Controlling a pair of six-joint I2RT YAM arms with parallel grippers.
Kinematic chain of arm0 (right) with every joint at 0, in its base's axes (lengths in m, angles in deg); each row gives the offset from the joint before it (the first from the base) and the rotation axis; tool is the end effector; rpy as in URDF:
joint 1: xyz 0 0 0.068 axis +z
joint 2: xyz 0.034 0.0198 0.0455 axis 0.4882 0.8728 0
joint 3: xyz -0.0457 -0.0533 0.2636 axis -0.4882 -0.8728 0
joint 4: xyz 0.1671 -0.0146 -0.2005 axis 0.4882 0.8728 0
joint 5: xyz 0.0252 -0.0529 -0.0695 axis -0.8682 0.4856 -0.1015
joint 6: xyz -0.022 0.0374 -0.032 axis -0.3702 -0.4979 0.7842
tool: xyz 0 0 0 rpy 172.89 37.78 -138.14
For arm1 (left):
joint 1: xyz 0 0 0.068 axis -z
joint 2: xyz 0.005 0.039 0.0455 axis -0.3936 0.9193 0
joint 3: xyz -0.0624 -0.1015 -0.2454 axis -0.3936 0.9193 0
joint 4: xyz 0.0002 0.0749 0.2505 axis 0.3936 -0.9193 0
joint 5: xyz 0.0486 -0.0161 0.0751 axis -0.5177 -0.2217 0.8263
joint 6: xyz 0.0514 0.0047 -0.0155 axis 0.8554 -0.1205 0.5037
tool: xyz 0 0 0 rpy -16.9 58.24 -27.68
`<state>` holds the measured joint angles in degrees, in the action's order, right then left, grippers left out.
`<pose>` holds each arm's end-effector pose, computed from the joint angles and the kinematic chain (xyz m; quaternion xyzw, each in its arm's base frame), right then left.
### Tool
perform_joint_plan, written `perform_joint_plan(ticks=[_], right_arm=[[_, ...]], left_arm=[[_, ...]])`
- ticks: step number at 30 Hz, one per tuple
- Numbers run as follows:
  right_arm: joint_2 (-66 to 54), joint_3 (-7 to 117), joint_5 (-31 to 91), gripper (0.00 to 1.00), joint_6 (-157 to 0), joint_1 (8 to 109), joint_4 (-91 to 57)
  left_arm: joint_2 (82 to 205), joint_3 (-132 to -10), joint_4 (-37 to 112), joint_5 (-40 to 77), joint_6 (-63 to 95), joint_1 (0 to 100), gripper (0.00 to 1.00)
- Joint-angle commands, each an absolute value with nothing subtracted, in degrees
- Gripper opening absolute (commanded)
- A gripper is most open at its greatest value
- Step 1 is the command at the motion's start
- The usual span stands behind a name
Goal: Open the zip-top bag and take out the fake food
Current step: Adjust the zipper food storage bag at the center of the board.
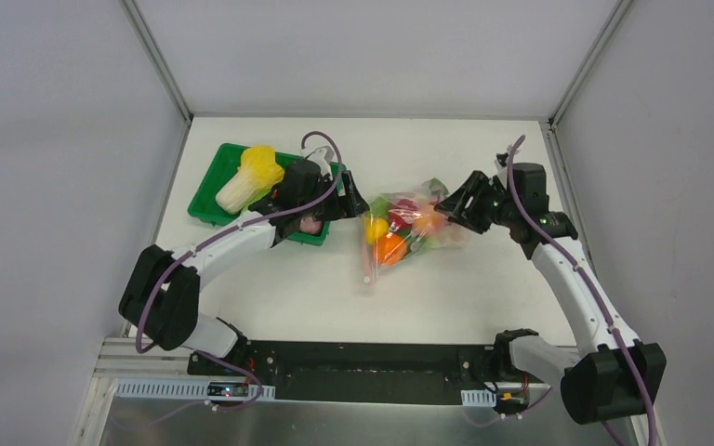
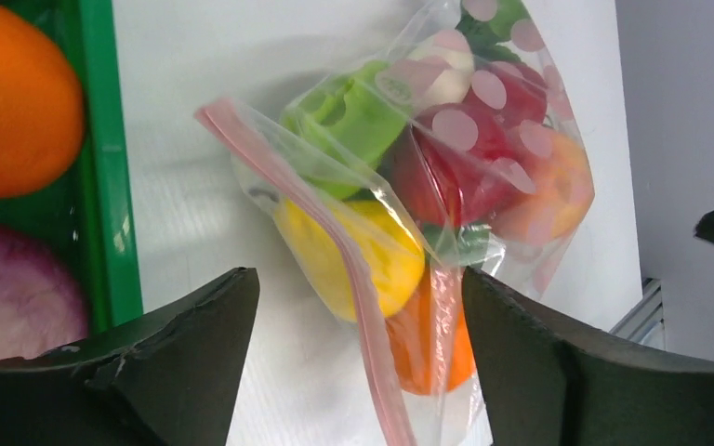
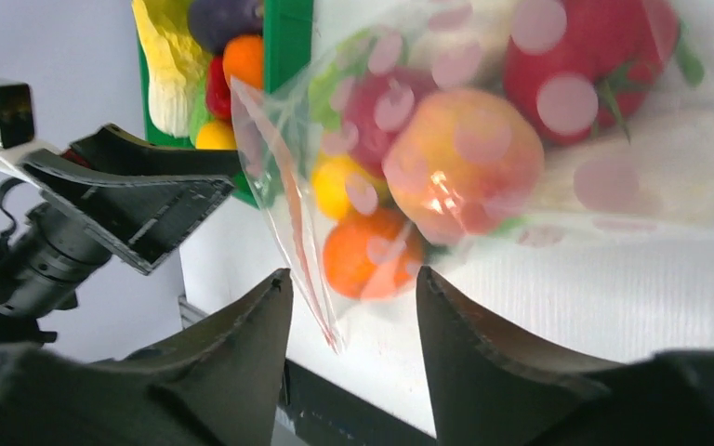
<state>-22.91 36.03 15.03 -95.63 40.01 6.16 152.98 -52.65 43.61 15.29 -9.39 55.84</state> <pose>0.2395 0.0598 0.3229 0.0025 0.8602 0.3093 0.4055 0.2799 -0.1877 0.2607 0.0266 0.8285 -0.3815 0.4089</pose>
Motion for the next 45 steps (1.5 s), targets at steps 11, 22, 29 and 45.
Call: perform_joint_plan(ticks=[11, 22, 29, 45], right_arm=[[-28.82, 13.17, 6.10, 0.70, -114.56, 44.56, -13.20], [-9.61, 19.63, 7.55, 0.71, -115.63, 42.08, -28.53], [-5.65, 24.13, 7.21, 0.71, -114.53, 38.00, -28.95], [-28.11, 10.07, 1.47, 0.73, -117.09, 37.81, -22.27]], left_arm=[[131.58, -42.44, 23.13, 9.93, -13.42, 56.40, 0.95], [128.94, -33.18, 34.91, 6.15, -27.19, 59.61, 0.93], [133.83, -31.74, 45.76, 10.60, -33.12, 66.32, 0.92], [152.70, -27.79, 78.20, 21.95, -45.66, 73.97, 0.64]])
